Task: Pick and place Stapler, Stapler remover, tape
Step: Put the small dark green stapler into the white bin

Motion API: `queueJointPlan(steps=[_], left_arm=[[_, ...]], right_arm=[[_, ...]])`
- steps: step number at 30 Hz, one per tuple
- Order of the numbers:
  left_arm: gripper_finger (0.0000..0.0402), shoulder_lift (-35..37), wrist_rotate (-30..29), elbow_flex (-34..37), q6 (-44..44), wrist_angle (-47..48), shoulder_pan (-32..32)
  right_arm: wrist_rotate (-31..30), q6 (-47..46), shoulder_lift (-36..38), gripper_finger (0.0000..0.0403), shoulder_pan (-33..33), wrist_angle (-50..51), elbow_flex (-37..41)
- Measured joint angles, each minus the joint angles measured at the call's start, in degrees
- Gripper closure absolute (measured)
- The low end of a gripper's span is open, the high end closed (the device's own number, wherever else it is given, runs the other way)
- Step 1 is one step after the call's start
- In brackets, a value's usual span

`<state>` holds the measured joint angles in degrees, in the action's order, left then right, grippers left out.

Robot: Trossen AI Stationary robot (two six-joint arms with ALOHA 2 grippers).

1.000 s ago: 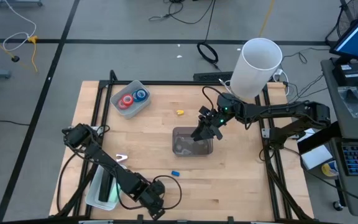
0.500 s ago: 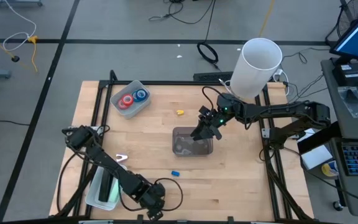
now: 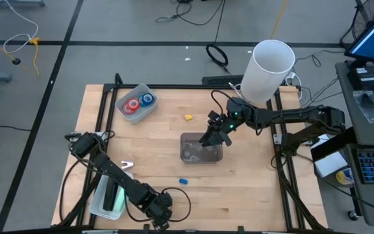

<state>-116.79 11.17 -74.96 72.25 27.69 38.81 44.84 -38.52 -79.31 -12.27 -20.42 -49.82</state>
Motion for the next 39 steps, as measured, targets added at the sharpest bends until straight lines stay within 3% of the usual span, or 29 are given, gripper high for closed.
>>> queueJointPlan(steps=[6, 11, 33, 39], left_arm=[[0.0267, -0.1, -0.8, 0.1, -2.4, -0.4, -0.8], [0.0304, -0.1, -1.3, 0.2, -3.2, -0.9, -1.4], [0.0309, 0.5, -5.4, 0.2, -1.4, -0.9, -6.2], [0.0309, 2.1, -11.2, 0.5, -2.9, 0.1, -7.2]], right_arm=[[0.1, 0.0, 0.0, 0.0236, 0.0, 0.0, 0.0], [0.2, 0.0, 0.0, 0.0236, 0.0, 0.0, 0.0], [0.0, 0.2, 0.0, 0.0236, 0.0, 0.1, 0.0], [0.0, 0.2, 0.0, 0.0236, 0.0, 0.1, 0.0]])
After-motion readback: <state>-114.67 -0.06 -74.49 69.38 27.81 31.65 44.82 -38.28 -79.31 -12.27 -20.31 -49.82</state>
